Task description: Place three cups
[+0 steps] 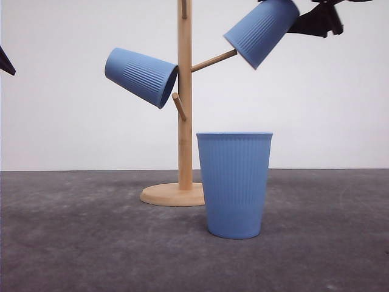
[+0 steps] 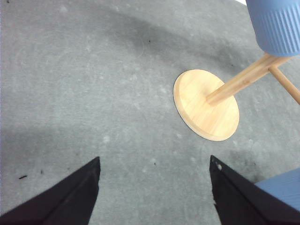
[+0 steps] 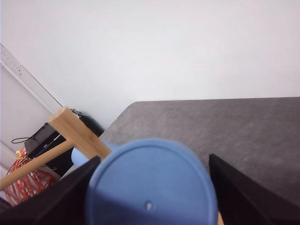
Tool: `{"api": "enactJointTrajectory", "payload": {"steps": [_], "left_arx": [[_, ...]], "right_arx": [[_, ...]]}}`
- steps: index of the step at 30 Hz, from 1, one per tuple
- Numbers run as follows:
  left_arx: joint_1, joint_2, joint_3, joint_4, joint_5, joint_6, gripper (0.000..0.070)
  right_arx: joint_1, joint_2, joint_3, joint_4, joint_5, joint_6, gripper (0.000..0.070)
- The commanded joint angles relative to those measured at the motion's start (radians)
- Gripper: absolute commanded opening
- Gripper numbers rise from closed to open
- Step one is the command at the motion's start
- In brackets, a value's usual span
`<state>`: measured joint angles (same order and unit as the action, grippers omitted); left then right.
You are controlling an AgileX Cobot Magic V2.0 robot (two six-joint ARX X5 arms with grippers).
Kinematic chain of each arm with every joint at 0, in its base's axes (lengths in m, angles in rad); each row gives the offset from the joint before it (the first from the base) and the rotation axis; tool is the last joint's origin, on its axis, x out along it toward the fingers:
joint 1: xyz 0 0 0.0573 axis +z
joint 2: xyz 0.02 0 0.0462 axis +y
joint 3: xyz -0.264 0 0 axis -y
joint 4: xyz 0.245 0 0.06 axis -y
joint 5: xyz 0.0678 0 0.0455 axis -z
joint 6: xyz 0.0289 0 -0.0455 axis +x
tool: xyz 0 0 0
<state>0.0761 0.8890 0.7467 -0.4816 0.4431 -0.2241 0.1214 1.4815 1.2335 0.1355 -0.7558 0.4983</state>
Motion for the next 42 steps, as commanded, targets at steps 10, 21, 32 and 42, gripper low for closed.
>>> {"api": "enactJointTrajectory", "payload": {"steps": [10, 21, 32, 42], "left_arx": [[0.000, 0.006, 0.009, 0.010, -0.002, 0.014, 0.0431], [0.000, 0.006, 0.009, 0.010, -0.002, 0.014, 0.0432], [0.000, 0.006, 0.009, 0.010, -0.002, 0.014, 0.0431], [0.000, 0.006, 0.009, 0.010, -0.002, 0.014, 0.0432]], "right_arx": [[0.090, 0.094, 0.009, 0.021, 0.055, 0.010, 0.0394], [0.109, 0.131, 0.009, 0.019, 0.080, 0.010, 0.0415], [0.133, 0.134, 0.009, 0.012, 0.169, 0.007, 0.0453], [0.138, 0.135, 0.009, -0.072, 0.210, -0.063, 0.0460]]}}
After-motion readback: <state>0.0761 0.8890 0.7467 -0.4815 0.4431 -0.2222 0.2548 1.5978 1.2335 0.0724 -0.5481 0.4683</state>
